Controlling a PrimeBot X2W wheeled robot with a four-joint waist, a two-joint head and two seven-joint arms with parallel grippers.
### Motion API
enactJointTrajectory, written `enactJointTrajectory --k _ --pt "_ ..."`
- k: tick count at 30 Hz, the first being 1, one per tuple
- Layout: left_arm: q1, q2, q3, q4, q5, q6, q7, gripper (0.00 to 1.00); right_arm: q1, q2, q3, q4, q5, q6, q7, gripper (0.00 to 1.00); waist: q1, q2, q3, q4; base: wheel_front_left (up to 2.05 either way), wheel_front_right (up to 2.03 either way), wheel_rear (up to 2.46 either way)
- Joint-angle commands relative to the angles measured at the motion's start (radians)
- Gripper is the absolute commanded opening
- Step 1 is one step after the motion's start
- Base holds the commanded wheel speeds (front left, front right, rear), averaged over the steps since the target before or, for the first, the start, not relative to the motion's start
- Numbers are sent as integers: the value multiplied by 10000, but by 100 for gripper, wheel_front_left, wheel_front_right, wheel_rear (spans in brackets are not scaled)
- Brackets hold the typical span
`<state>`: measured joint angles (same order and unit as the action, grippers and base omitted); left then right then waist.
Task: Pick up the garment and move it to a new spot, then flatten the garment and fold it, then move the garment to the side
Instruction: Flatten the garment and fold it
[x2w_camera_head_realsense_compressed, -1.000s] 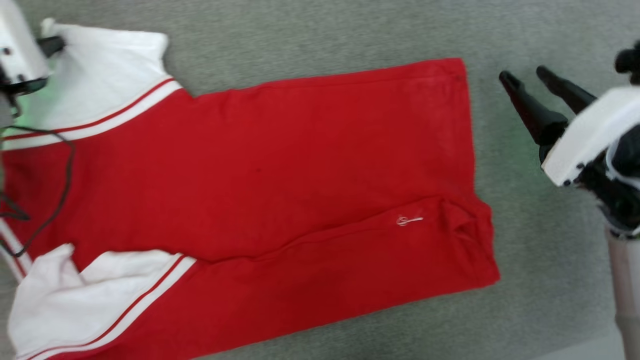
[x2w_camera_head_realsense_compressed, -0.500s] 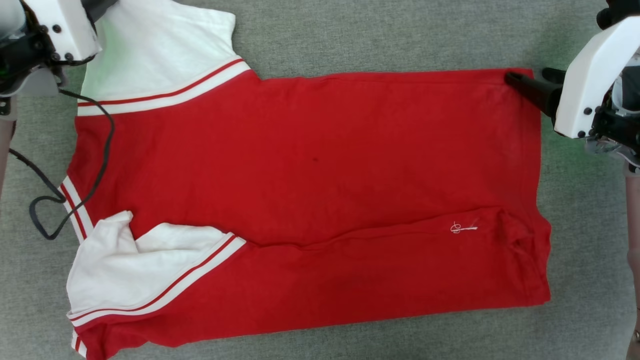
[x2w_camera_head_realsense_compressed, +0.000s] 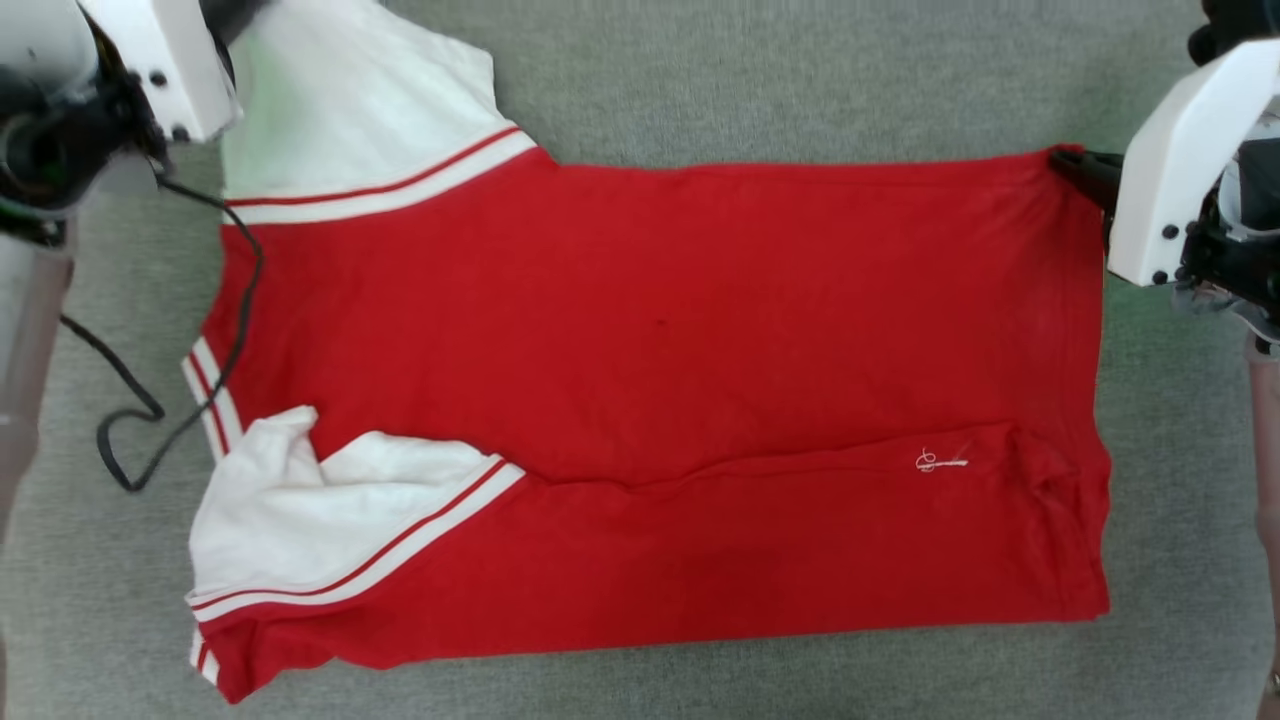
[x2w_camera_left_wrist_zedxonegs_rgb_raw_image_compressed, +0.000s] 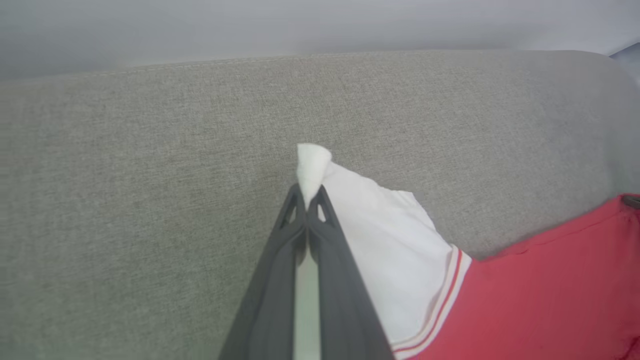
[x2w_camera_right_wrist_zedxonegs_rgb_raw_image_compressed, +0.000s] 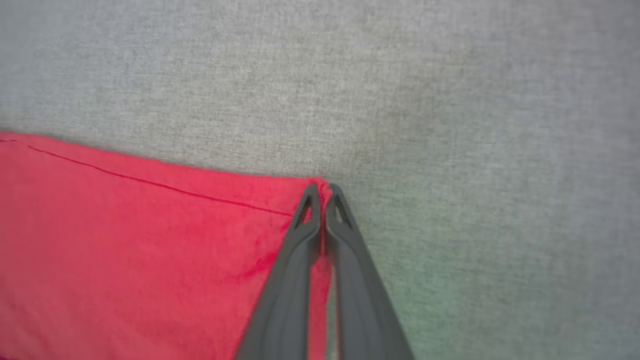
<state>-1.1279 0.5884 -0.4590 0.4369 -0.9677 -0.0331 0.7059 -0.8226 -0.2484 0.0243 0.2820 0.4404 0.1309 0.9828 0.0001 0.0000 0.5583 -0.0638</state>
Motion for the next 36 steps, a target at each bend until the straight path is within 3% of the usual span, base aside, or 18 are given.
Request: enactJointTrajectory --k 1,9,20,26,27,28,29,33,36 --pt "379 -19 66 -19 -98 -103 -239 0 210 -112 -35 -160 -20 -4 -159 0 -1 0 -446 131 0 0 0" --pt "2725 241 576 -718 -627 -290 -1594 0 1520 -311 -476 -826 51 -4 -585 0 -1 0 -1957 475 0 0 0" --pt "7222 353 1207 -2372 -1502 270 -3117 0 4235 -17 -1299 -1136 280 -4 -1013 0 -1 0 -3283 843 0 0 0" --pt "9039 -33 1136 -2543 -1913 498 -3533 0 5561 218 -1552 -833 268 -4 -1726 0 -1 0 -3573 893 0 0 0" --pt "9212 -120 1142 -2477 -1950 540 -3636 0 5765 243 -1510 -769 255 -4 -1882 13 -1 0 -3601 886 0 0 0" --pt "9377 -243 1130 -2438 -1977 541 -3754 34 5936 276 -1448 -732 239 -4 -2090 82 -1 0 -3640 863 0 0 0" --pt "9541 -386 1120 -2416 -2042 491 -3860 100 6068 266 -1396 -722 207 -4 -2365 100 -1 0 -3665 835 0 0 0" --pt "10052 -536 1111 -2302 -1897 534 -4379 100 6558 351 -1172 -616 393 -4 -3204 100 -1 0 -3905 685 0 0 0" --pt "10444 -577 1317 -2413 -1611 825 -5077 100 6786 309 -1053 -750 572 -4 -3611 100 -1 0 -4167 492 0 0 0"
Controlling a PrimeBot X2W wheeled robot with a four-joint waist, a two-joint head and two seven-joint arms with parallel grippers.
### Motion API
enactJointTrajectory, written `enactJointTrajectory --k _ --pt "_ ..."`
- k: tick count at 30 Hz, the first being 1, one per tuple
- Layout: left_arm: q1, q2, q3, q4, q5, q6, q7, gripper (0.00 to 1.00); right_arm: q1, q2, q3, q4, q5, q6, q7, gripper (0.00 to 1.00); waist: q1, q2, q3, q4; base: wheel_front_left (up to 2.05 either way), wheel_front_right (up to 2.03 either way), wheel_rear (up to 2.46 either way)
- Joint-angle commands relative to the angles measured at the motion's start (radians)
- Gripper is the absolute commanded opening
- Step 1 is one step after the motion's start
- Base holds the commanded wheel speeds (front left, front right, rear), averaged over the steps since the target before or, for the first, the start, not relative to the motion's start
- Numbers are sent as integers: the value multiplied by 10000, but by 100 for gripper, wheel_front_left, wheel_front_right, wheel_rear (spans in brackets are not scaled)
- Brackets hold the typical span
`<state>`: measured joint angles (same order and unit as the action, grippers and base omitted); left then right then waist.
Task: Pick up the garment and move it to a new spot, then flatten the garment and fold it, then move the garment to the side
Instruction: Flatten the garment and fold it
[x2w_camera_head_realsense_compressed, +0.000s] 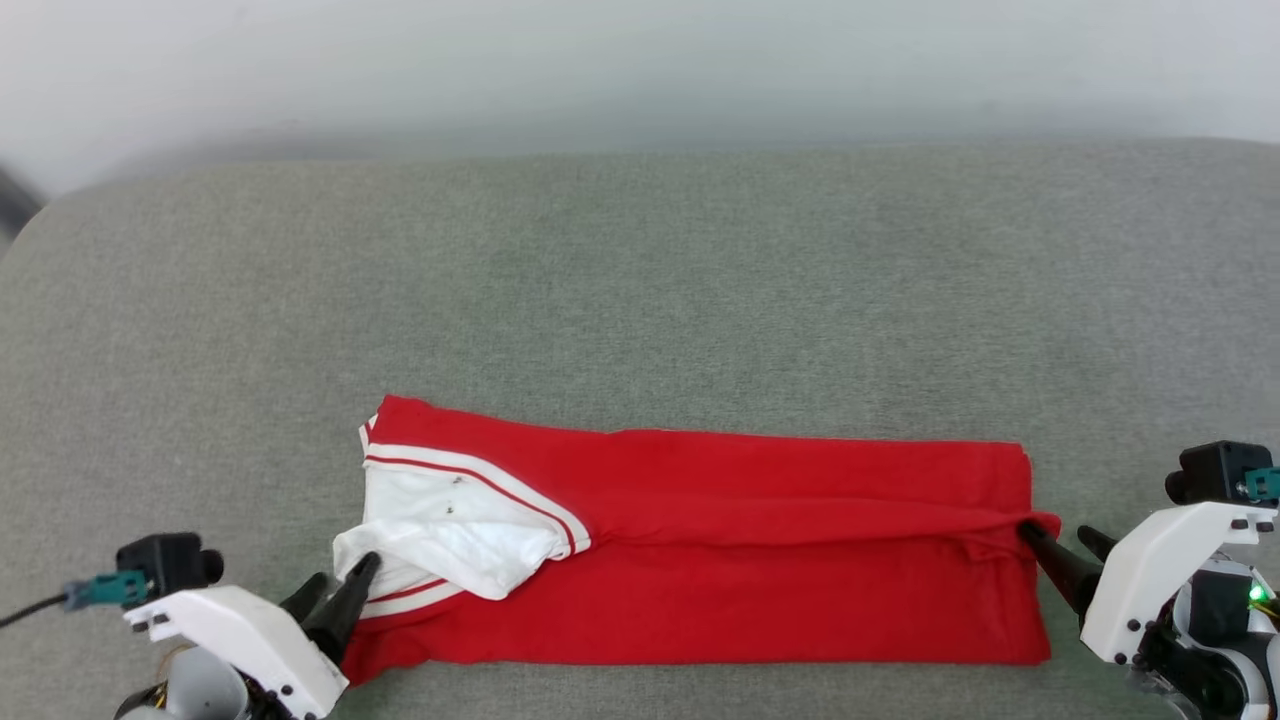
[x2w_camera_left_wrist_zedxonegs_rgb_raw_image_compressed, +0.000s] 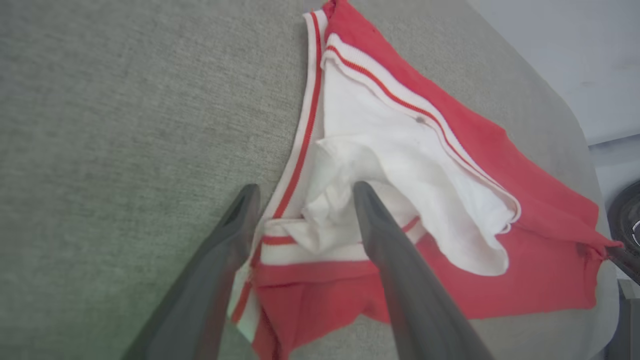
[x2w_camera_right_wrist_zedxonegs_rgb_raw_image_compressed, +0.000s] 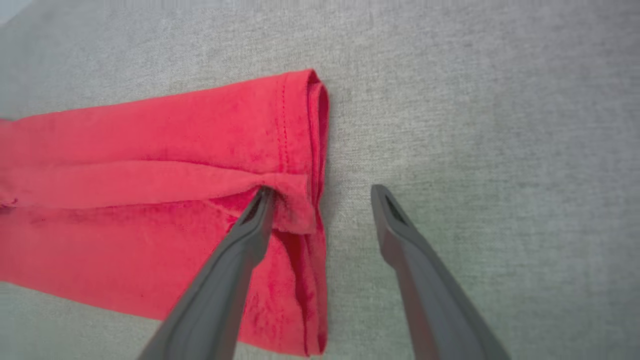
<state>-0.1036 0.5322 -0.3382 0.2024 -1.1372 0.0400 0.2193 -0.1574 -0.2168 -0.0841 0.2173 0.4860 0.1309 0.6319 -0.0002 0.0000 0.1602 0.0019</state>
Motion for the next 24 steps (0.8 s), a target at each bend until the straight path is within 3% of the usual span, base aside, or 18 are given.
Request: enactJointTrajectory --k 1,6,11,24 --pt "333 -27 175 -187 217 225 -491 100 205 -68 50 -234 162 -5 -218 100 2 0 -265 -217 0 0 0" --pt "803 87 313 -1144 1129 871 -1685 100 478 -360 -132 -1284 402 -5 -303 100 2 0 -576 -328 0 0 0" --pt "661 20 239 -2203 2274 1447 -2759 100 592 -465 -894 -2269 287 -5 445 100 2 0 -900 -266 0 0 0" --pt "-153 -707 -398 -2734 4823 2031 -4675 100 -142 -12 -2222 -1874 -248 -5 3078 100 2 0 -521 517 0 0 0"
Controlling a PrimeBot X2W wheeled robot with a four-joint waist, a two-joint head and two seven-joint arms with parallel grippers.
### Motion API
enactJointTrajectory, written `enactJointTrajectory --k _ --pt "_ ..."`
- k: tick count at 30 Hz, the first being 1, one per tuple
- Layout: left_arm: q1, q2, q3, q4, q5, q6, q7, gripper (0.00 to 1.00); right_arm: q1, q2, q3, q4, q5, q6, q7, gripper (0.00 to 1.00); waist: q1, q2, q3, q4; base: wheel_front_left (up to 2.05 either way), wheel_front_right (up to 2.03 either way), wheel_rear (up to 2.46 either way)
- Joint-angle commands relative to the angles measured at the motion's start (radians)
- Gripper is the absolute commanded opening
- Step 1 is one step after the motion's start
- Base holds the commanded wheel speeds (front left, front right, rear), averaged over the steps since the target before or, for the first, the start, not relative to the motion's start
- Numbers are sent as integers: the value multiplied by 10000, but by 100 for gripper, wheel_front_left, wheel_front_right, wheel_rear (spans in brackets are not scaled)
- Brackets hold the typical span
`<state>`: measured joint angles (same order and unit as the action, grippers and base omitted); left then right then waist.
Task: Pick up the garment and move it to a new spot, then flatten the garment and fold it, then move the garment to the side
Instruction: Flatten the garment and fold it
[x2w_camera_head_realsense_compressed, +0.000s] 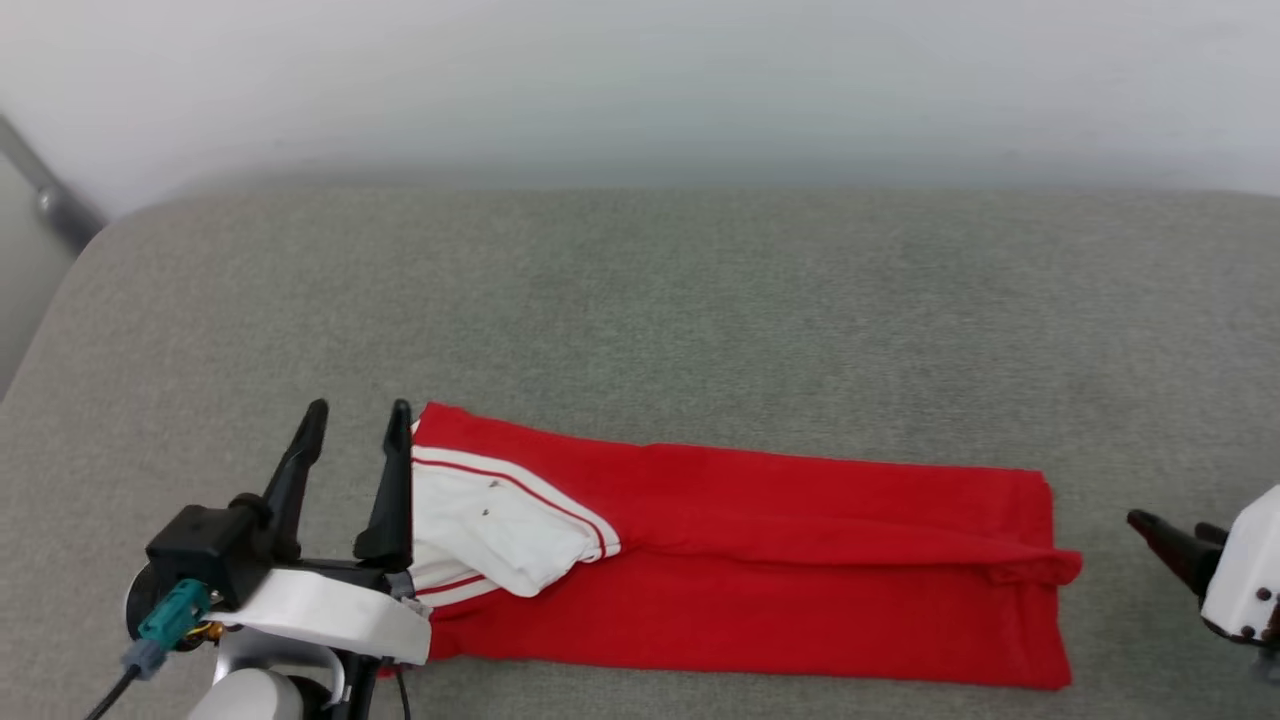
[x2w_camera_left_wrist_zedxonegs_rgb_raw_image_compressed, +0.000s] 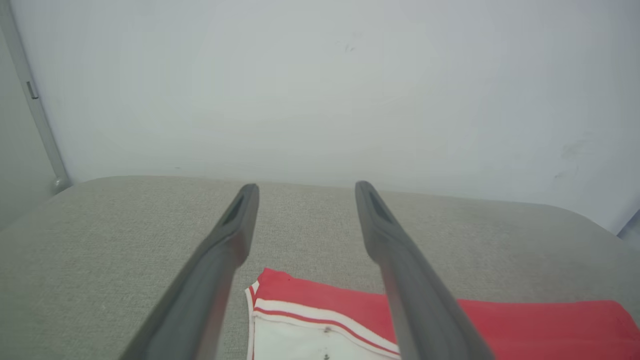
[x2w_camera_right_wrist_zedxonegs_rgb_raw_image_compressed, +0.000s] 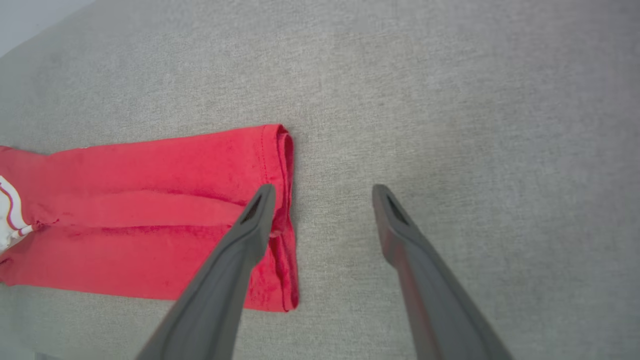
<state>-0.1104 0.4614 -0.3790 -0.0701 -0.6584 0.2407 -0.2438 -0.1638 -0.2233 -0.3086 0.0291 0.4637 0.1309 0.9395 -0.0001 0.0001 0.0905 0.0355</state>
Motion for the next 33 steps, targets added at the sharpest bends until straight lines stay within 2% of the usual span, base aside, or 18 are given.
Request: enactJointTrajectory --k 1,9,15,18,19,26,33 --pt "-159 -42 -31 -4 215 2 -86 100 -108 112 11 62 -82 -5 101 100 1 -1 266 289 0 0 0" --pt "-747 -520 -299 -84 1251 -392 -214 100 -314 737 -68 972 -285 -5 800 100 1 -1 1013 1050 0 0 0" --pt "-979 -764 -259 3 1523 -656 -228 100 -108 1234 -22 1959 -254 -5 1540 100 1 -1 1187 1213 0 0 0" --pt "-996 -812 -212 23 1596 -753 -230 100 -162 1419 114 2213 -53 -5 1695 12 1 -1 1177 1156 0 0 0" --pt "-978 -822 -194 31 1618 -787 -230 100 -195 1442 155 2248 2 -5 1667 0 1 -1 1151 1123 0 0 0" --pt "-808 -705 -172 176 1702 -850 -230 100 -627 981 438 2005 354 -5 1179 0 1 -1 920 858 0 0 0" --pt "-346 -486 -47 254 1619 -586 -90 100 -880 377 938 1608 732 -6 762 0 1 -1 233 468 0 0 0"
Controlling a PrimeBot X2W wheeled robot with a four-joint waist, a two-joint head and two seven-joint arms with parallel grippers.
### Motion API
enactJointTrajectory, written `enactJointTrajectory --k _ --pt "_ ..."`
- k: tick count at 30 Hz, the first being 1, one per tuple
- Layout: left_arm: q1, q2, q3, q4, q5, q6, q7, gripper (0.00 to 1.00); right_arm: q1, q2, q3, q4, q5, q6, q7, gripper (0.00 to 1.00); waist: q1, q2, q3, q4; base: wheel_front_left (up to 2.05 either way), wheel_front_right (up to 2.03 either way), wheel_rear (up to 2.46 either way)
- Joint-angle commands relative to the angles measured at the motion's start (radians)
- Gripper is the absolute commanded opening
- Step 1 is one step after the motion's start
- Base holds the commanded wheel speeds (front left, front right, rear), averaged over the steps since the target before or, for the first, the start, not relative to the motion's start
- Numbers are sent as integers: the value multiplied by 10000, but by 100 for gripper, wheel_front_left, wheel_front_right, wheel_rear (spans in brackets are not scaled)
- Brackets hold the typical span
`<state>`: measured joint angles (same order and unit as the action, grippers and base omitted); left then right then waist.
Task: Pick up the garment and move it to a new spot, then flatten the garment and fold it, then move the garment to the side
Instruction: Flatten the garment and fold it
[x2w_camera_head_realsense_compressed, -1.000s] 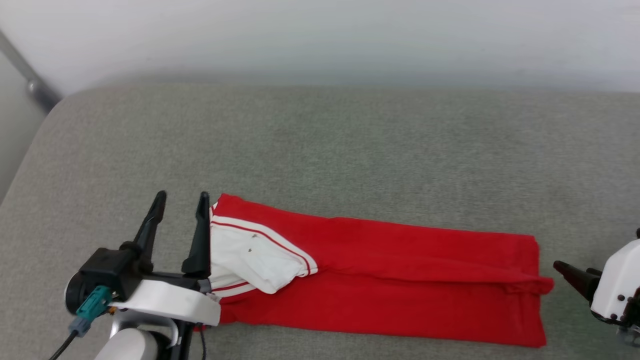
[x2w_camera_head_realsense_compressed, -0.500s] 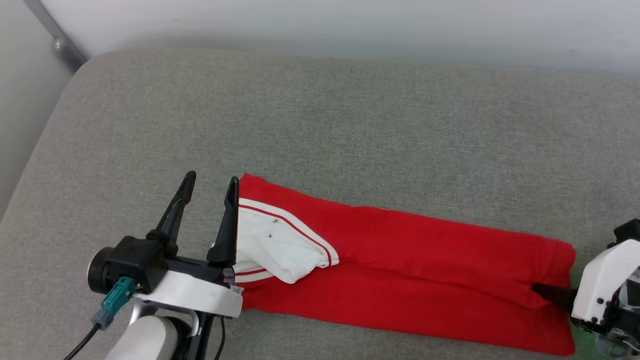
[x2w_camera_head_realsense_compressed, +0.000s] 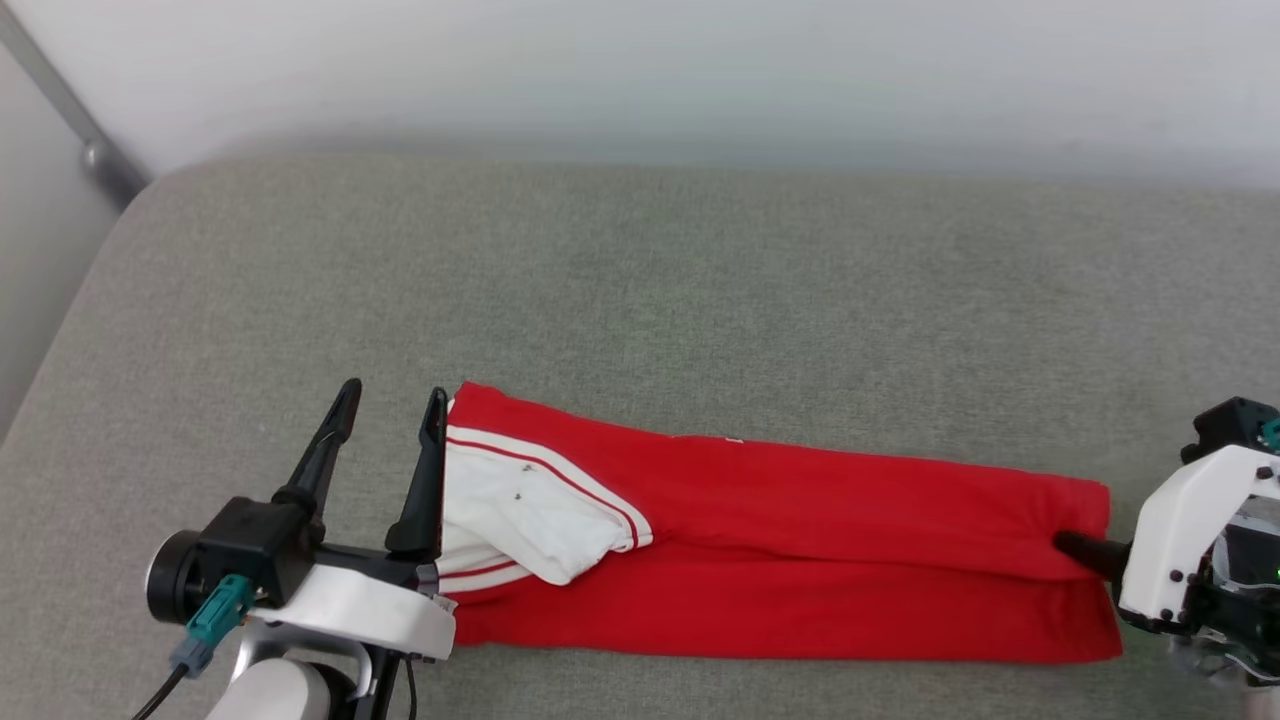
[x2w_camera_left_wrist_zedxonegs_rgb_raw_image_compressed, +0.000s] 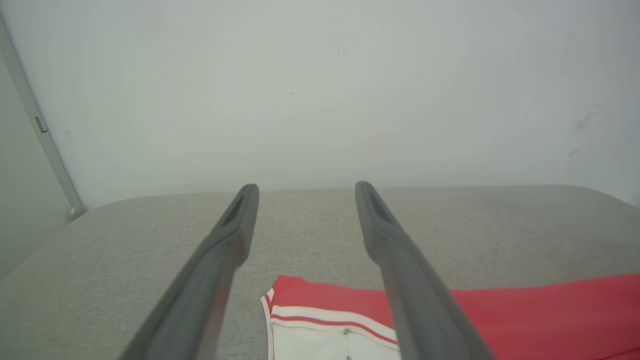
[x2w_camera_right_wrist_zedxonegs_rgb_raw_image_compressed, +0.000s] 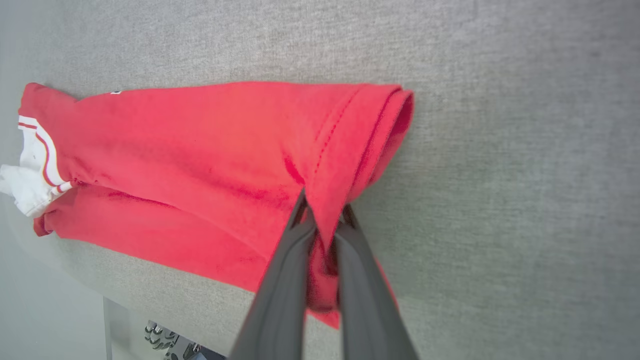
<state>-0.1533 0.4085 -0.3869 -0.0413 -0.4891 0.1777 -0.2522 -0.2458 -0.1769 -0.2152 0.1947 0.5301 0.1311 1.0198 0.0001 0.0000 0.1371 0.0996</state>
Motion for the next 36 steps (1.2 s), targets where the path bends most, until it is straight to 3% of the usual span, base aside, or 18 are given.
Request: enactJointTrajectory --k 1,6,14,18,21,27,31,32,36 --pt "176 68 68 -84 -76 85 -10 100 -55 -199 7 -130 65 -8 1 0 -1 0 -330 -235 0 0 0" --pt "628 165 175 -301 -162 261 57 100 111 -691 -495 -265 -130 -8 92 0 -1 0 -696 -505 0 0 0" --pt "1176 288 244 -407 -318 481 172 100 170 -1057 -2350 -512 -679 -8 343 0 -1 0 -977 -720 0 0 0" --pt "1305 320 256 -429 -377 516 200 100 52 -475 -2992 -422 -591 -8 704 0 -1 0 -1064 -719 0 0 0" --pt "1373 336 260 -433 -433 549 258 100 -168 539 -3204 -318 185 -6 1303 0 -1 0 -1100 -681 0 0 0" --pt "1263 333 229 -495 -548 524 384 100 -289 1285 -2526 106 2162 -8 2073 0 -1 0 -953 -548 0 0 0" --pt "987 282 156 -479 -560 436 444 100 -543 1268 -1108 1137 4014 -6 1390 0 -1 0 -724 -339 0 0 0" --pt "987 282 156 -479 -560 436 444 100 -543 1268 -1108 1137 4014 -6 1390 0 -1 0 -724 -339 0 0 0" --pt "792 270 81 -372 -578 337 472 100 -795 1283 619 1983 5450 -8 311 0 -1 0 -561 -95 0 0 0"
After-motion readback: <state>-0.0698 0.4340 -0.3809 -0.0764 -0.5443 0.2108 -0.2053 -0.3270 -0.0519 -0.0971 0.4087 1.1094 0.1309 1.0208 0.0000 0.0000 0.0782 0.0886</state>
